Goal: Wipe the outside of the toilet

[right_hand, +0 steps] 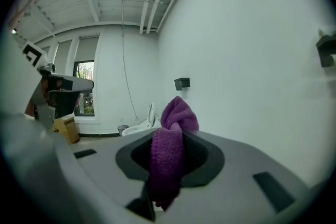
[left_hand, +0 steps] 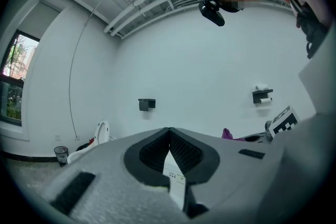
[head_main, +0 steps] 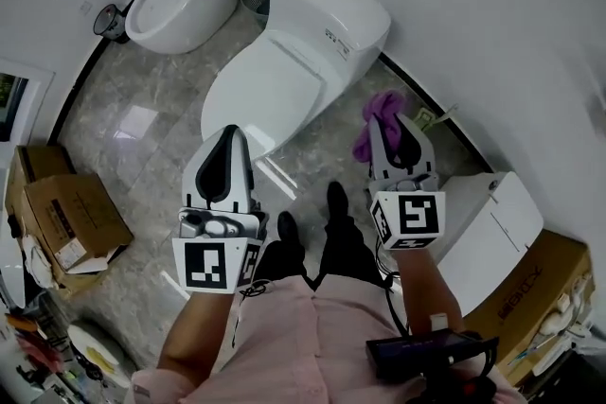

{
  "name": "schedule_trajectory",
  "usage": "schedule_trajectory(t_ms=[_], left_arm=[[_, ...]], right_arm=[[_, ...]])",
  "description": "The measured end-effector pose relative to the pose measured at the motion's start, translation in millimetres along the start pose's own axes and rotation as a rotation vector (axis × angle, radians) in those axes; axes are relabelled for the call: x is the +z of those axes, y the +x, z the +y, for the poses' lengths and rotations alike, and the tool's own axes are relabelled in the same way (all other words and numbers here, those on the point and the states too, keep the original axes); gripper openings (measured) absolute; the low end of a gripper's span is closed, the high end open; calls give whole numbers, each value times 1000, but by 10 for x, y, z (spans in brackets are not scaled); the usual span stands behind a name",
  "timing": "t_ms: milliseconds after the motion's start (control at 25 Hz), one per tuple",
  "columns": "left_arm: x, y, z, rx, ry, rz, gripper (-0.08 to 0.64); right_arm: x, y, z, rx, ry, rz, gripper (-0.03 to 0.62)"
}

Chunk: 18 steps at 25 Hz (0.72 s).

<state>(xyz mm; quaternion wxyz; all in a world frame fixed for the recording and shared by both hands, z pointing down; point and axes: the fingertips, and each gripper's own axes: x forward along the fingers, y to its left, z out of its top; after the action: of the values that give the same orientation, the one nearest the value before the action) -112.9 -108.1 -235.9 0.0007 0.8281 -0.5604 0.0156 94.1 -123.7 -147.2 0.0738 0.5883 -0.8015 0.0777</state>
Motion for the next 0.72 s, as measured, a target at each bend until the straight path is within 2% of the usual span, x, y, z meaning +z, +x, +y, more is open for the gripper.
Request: schedule_trajectory(t_ms=[240, 480, 720], left_arm=[[-378, 217, -61, 44, 8, 34, 8], [-955, 265, -123, 34, 15, 65, 8], [-1736, 105, -198, -9, 10, 95, 8]], right_arm=[[-445, 284, -191, 48, 21, 38, 86], [-943, 476, -252, 57, 46, 33, 87], [-1697, 620, -182, 60, 62, 41, 86]])
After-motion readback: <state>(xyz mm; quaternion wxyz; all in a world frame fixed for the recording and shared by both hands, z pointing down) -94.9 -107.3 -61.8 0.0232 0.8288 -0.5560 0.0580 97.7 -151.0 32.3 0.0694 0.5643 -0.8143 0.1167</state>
